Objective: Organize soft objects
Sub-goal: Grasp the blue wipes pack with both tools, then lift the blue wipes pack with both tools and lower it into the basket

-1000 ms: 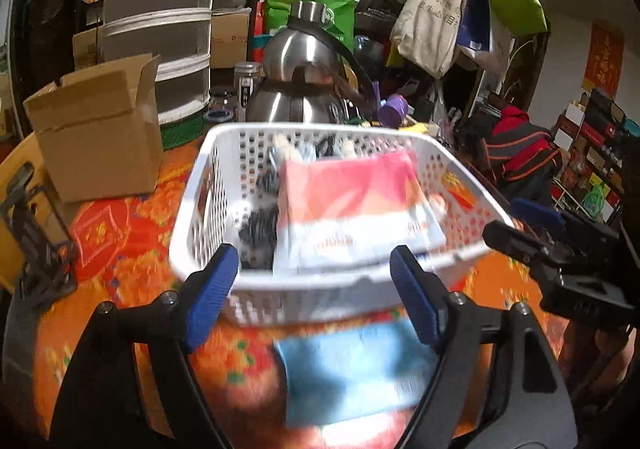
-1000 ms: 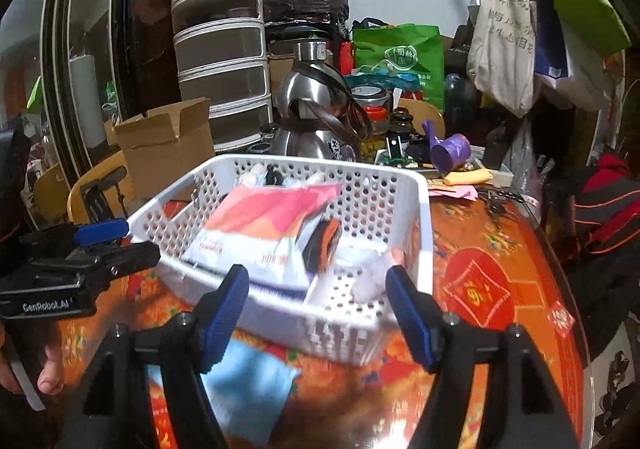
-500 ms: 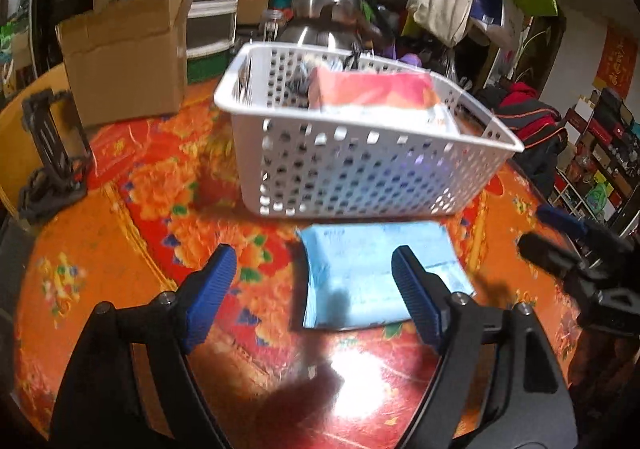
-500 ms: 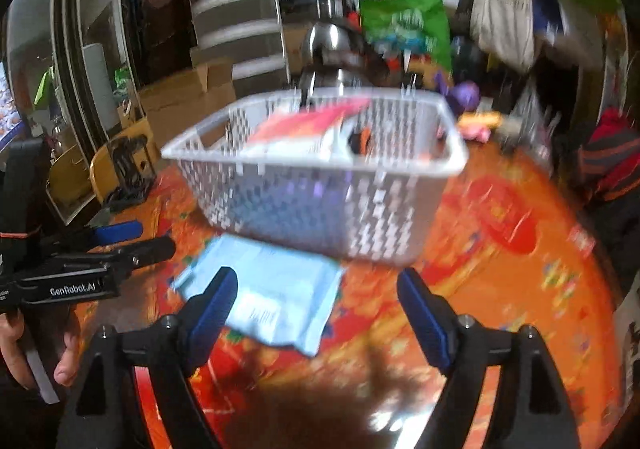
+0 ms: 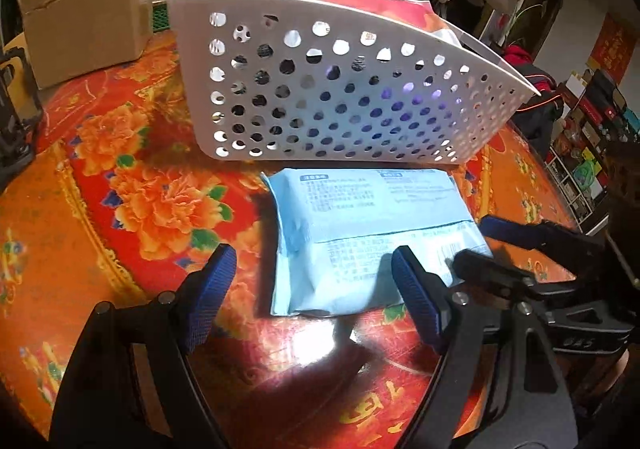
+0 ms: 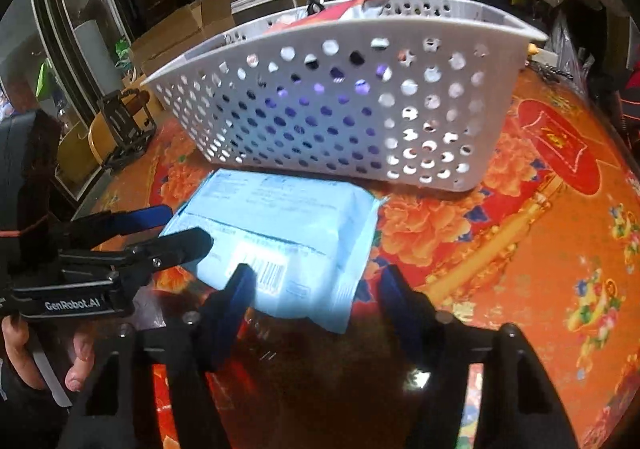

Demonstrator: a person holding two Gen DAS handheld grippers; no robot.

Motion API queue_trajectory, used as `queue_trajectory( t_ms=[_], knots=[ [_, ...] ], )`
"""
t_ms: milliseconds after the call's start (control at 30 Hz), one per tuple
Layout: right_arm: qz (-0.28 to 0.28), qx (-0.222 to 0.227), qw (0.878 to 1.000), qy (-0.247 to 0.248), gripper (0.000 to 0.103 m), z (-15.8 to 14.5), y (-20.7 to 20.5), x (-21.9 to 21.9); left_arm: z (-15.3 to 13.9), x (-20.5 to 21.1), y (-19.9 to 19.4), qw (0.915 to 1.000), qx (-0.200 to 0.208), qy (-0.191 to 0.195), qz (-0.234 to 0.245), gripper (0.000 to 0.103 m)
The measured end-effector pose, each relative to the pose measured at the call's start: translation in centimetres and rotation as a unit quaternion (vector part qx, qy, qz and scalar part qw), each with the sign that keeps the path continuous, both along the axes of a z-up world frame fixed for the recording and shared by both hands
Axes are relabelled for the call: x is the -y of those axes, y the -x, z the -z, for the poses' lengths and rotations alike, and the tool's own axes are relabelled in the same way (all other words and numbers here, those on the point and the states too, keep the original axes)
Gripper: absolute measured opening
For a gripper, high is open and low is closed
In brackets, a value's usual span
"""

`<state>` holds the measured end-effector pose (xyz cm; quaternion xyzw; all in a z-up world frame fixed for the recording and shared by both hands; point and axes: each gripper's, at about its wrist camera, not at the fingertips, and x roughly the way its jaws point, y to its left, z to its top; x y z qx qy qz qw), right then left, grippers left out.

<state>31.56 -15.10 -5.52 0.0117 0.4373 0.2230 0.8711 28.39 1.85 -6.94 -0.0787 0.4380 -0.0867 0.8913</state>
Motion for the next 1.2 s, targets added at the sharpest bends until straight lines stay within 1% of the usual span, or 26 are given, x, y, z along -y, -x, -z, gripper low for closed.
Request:
queue_trajectory(
  t_ms=[100, 167, 200, 267, 333, 367, 433, 500, 567, 600, 667, 733, 800, 900, 1033, 1200],
  knots=[
    [-0.008, 0.003, 1.0, 0.001, 0.059, 0.0, 0.1, -0.4, 0.2, 0.1, -0.2, 1.0, 0.001, 0.006, 0.0, 0.078],
    [-0.008, 0.007, 1.0, 0.006, 0.058, 0.0, 0.1, -0.6, 0.5, 0.3, -0.4, 0.9999, -0.006, 0.013, 0.003, 0.076],
    [-0.009, 0.007, 1.0, 0.007, 0.056, 0.0, 0.1, -0.6, 0.7, 0.5, -0.5, 0.9998, -0.009, 0.016, 0.007, 0.074],
    [-0.012, 0.012, 1.0, 0.012, 0.054, 0.0, 0.3, -0.8, 0.7, 0.8, -0.5, 0.9997, -0.009, 0.02, 0.014, 0.062],
    [-0.016, 0.013, 1.0, 0.013, 0.046, 0.0, 0.3, -1.2, 0.6, 1.1, -0.4, 0.9994, -0.006, 0.025, 0.024, 0.061],
    [-0.02, 0.013, 1.0, 0.01, 0.043, -0.1, 0.4, -1.3, 0.6, 1.2, -0.3, 0.9994, -0.004, 0.023, 0.025, 0.06],
    [-0.022, 0.017, 1.0, 0.014, 0.04, -0.1, 0.5, -1.6, 0.6, 1.4, -0.2, 0.9995, -0.003, 0.018, 0.025, 0.058],
    [-0.025, 0.02, 0.999, 0.013, 0.034, -0.2, 0.6, -1.9, 0.6, 1.6, -0.2, 0.9995, -0.002, 0.016, 0.028, 0.055],
    [-0.027, 0.028, 0.999, 0.021, 0.031, -0.3, 0.8, -2.2, 0.4, 2.0, 0.0, 0.9996, 0.003, 0.005, 0.029, 0.053],
    [-0.026, 0.033, 0.999, 0.023, 0.026, -0.4, 0.9, -2.2, 0.3, 2.3, 0.1, 0.9995, 0.007, -0.003, 0.029, 0.052],
    [-0.024, 0.039, 0.999, 0.022, 0.022, -0.5, 1.0, -2.0, 0.2, 2.4, 0.4, 0.9995, 0.011, -0.008, 0.029, 0.041],
    [-0.02, 0.043, 0.999, 0.025, 0.021, -0.6, 1.2, -1.8, -0.1, 2.1, 0.7, 0.9995, 0.016, -0.004, 0.027, 0.036],
    [-0.02, 0.048, 0.998, 0.03, 0.02, -0.6, 1.4, -1.8, -0.5, 1.8, 1.0, 0.9994, 0.021, 0.003, 0.029, 0.036],
    [-0.021, 0.058, 0.997, 0.044, 0.019, -0.7, 1.7, -2.1, -0.6, 1.9, 1.2, 0.9992, 0.024, -0.007, 0.03, 0.035],
    [-0.019, 0.072, 0.996, 0.044, 0.018, -1.1, 2.3, -2.1, -0.8, 2.1, 1.6, 0.9991, 0.031, -0.01, 0.028, 0.033],
    [-0.015, 0.103, 0.994, 0.037, 0.018, -2.4, 3.5, -2.0, -2.1, 2.1, 3.0, 0.9973, 0.067, -0.012, 0.027, 0.033]
  ],
)
